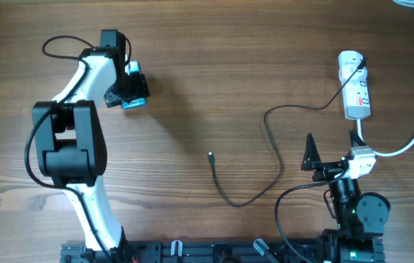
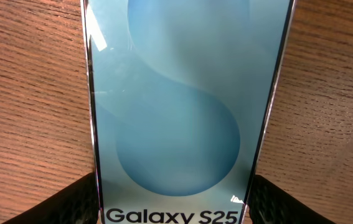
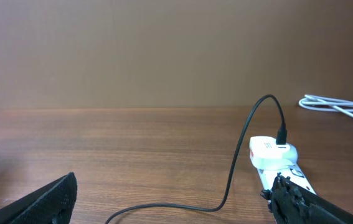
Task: Plug charger to phone and switch on socket
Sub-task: 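Lower the left gripper and close it on the phone's bottom edge, then lift the phone with the left gripper and pull it toward center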
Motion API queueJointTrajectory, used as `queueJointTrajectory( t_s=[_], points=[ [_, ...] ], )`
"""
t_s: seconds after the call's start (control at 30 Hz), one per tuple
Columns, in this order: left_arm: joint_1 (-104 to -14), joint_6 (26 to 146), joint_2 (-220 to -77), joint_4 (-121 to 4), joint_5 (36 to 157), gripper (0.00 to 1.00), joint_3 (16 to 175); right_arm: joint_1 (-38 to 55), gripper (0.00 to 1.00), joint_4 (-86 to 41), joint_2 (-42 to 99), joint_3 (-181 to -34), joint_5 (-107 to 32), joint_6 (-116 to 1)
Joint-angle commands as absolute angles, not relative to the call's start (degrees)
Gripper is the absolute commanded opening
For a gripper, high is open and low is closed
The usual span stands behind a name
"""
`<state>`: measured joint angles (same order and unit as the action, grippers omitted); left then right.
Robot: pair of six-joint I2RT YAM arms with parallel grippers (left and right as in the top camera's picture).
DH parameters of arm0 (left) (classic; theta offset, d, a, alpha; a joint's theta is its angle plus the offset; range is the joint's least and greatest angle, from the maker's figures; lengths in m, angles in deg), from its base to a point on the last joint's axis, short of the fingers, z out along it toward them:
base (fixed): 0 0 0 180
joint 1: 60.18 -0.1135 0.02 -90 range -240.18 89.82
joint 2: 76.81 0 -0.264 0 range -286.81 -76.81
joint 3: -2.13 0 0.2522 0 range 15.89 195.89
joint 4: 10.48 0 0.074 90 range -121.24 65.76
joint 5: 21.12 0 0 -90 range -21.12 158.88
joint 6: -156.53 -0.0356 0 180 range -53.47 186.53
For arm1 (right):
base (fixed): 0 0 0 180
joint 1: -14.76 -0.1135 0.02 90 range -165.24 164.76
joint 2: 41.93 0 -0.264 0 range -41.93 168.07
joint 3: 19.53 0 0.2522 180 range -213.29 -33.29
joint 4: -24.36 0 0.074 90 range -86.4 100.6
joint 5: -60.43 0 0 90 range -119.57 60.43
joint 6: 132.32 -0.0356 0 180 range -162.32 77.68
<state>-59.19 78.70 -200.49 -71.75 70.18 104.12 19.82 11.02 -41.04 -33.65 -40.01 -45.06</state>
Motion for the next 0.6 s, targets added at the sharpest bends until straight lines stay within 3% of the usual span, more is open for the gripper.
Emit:
queueJointTrajectory(
  t_s=[0.0,0.17,0.57],
  points=[
    [-56.63,79.24,-207.03,-71.53,75.34,0.76,100.20,19.58,1.00,11.35,-41.50,-33.59,-39.70,-45.48],
    [-54.55,81.65,-207.03,-73.50,68.34,0.78,100.20,19.58,1.00,11.35,-41.50,-33.59,-39.70,-45.48],
    [-49.83,83.97,-207.03,-82.07,69.20,0.73,100.20,19.58,1.00,11.35,-41.50,-33.59,-39.70,-45.46]
  ],
)
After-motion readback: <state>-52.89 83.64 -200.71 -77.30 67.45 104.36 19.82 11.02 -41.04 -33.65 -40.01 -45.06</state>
